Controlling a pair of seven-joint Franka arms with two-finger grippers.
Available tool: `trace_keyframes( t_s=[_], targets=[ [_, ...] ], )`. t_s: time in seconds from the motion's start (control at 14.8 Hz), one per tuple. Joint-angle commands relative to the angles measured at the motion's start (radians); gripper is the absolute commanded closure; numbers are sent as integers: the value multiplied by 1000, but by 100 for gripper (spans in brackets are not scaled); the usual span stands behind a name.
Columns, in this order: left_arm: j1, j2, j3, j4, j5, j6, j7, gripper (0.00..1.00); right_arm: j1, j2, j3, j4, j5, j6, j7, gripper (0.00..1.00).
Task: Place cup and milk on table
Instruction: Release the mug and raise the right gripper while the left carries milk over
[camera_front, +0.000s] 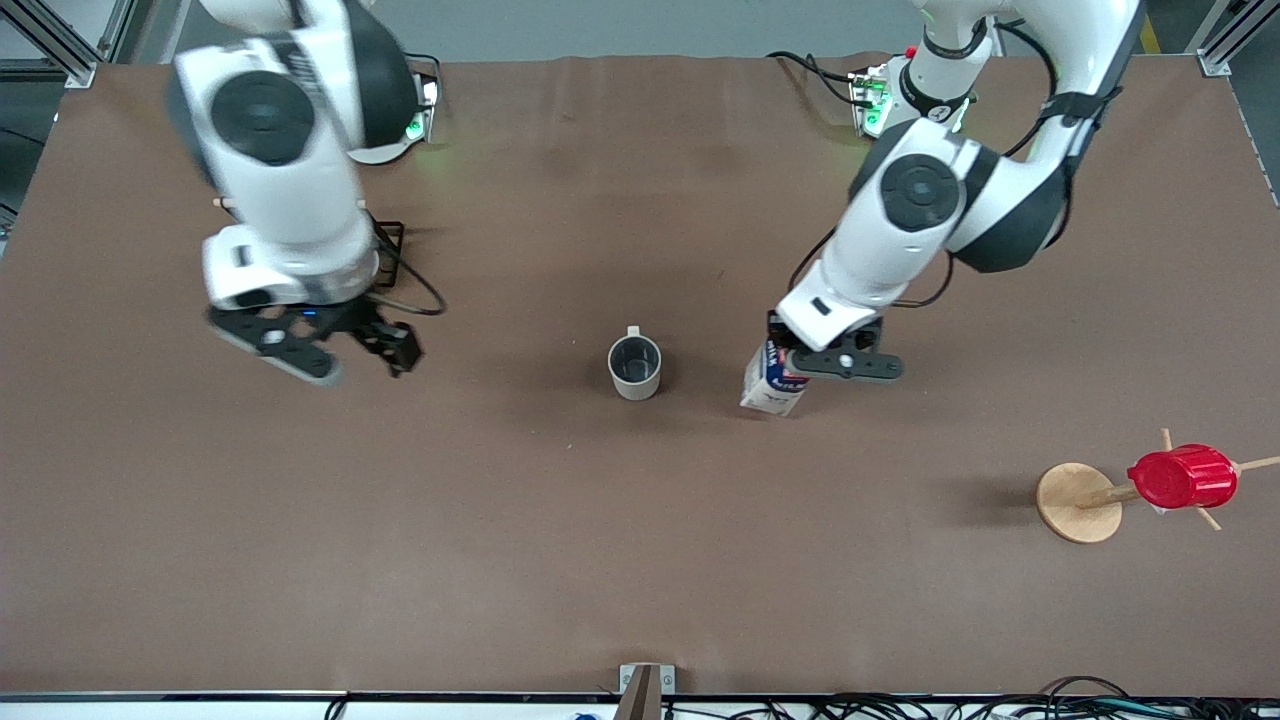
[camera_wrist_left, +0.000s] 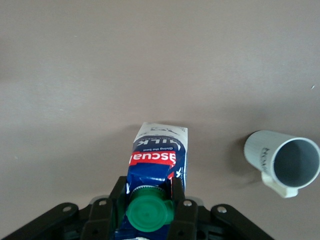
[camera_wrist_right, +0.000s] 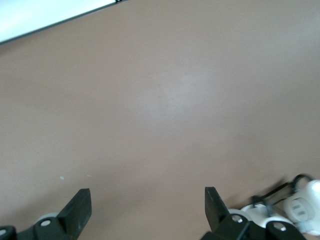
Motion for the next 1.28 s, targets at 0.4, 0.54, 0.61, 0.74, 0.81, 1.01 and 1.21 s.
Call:
trace_keyframes(
  t_s=[0.4,0.54,0.61,0.74,0.81,1.01,1.21],
  targets=[
    [-45,219,-137,223,145,-182,-212,99,-51,-212,-287,-38,190,-172,-554,0],
    [-54,248,-151,247,170,-183,-225,99,-78,-206,-282,2,251,-198,-558,0],
    [-62,255,-154,250,191,-183,-240,99,-87,-200,-282,25,253,-198,-565,0],
    [-67,278,-159,258,216,-183,-261,99,-109,-194,-279,50,253,-202,-621,0],
    [-77,297,-163,285,228,-183,-277,99,-114,-194,-277,50,253,-202,-646,0],
    [-97,337,-166,310,304,-183,-359,99,-137,-194,-230,51,242,-202,-646,0],
    [-102,347,-168,318,317,-183,-389,99,-129,-195,-215,53,225,-202,-637,0]
  ],
)
